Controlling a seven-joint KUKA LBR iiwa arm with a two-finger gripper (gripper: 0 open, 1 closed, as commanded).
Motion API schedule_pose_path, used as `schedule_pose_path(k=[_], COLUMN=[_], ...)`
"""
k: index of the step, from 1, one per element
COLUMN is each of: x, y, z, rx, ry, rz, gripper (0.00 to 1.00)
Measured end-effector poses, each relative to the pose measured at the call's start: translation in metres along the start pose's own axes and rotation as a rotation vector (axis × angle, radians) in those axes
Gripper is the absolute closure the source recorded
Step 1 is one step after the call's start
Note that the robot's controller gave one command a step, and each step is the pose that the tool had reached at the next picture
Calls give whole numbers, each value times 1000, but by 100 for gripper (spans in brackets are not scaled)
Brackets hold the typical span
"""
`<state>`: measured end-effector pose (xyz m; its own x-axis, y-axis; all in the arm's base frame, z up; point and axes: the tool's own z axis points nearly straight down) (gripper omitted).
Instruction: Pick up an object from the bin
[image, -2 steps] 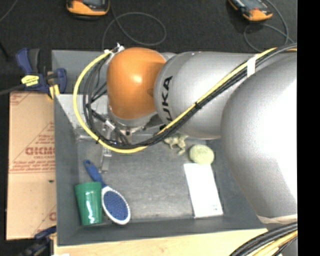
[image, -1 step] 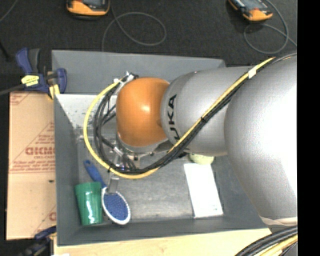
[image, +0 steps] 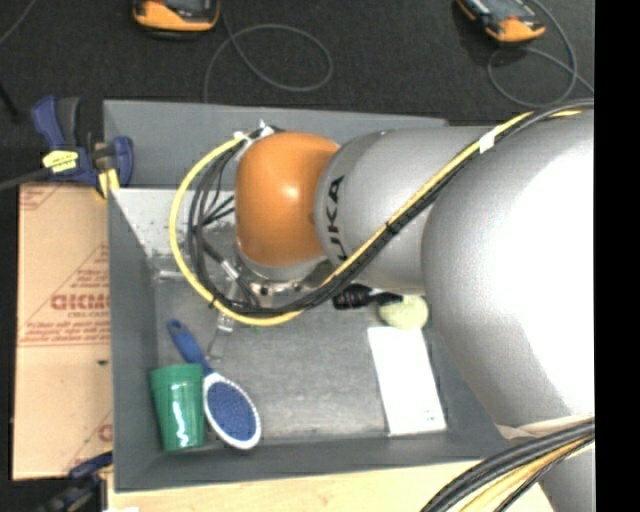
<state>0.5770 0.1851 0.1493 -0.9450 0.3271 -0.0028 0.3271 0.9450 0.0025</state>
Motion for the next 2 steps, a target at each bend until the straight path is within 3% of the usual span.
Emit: schedule_pose_path(k=[1, 2], x=[48, 52], y=[-26, -44], z=[54, 74], rx=[-3, -7], ry=[-5, -7], rz=[-52, 83], gripper=[0, 100])
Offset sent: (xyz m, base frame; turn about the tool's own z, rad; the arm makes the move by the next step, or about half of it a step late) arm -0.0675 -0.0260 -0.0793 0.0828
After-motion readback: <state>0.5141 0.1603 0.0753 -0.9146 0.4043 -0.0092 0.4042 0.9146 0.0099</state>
